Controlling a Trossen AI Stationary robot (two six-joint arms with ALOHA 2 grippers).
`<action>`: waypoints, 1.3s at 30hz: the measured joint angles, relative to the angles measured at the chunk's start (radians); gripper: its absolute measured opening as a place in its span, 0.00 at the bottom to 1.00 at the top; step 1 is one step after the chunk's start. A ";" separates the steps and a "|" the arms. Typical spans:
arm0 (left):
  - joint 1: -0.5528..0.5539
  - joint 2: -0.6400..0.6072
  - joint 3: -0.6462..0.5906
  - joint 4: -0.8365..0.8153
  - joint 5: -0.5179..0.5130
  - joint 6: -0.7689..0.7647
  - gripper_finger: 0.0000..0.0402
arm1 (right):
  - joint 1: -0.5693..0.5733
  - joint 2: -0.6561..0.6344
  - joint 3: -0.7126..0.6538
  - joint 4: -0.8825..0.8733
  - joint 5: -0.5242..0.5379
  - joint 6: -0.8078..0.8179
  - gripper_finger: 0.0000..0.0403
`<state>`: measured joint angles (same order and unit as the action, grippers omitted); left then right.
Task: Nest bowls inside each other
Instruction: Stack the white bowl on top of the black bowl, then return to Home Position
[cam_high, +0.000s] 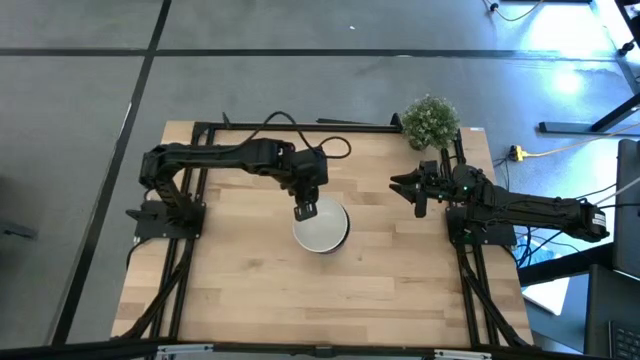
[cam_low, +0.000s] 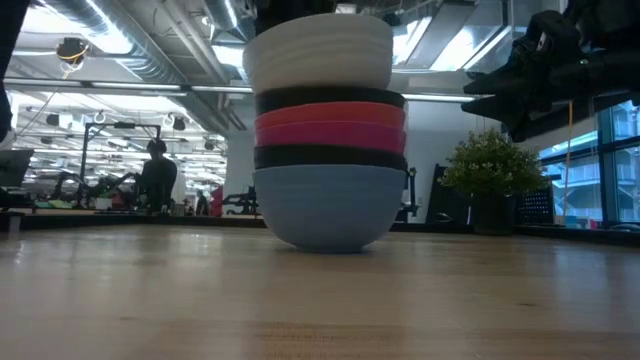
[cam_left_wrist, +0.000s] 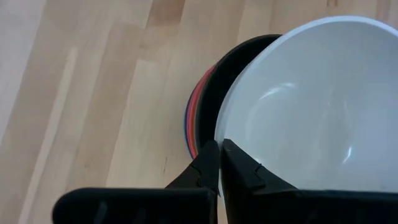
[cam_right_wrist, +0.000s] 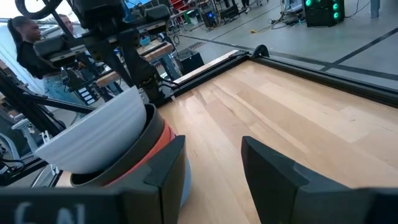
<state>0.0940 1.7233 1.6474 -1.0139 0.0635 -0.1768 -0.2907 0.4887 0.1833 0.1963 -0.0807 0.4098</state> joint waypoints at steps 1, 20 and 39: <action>0.000 0.003 0.000 0.004 0.000 0.000 0.00 | 0.000 0.000 0.000 0.000 0.000 0.000 0.39; 0.026 0.064 0.000 -0.008 0.008 -0.050 0.00 | 0.000 0.000 0.000 -0.001 0.000 -0.003 0.39; 0.024 0.103 0.000 0.020 0.004 0.029 0.16 | 0.000 0.000 0.000 -0.024 0.000 -0.022 0.39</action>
<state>0.1184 1.8259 1.6470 -0.9943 0.0673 -0.1476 -0.2905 0.4885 0.1833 0.1718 -0.0811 0.3882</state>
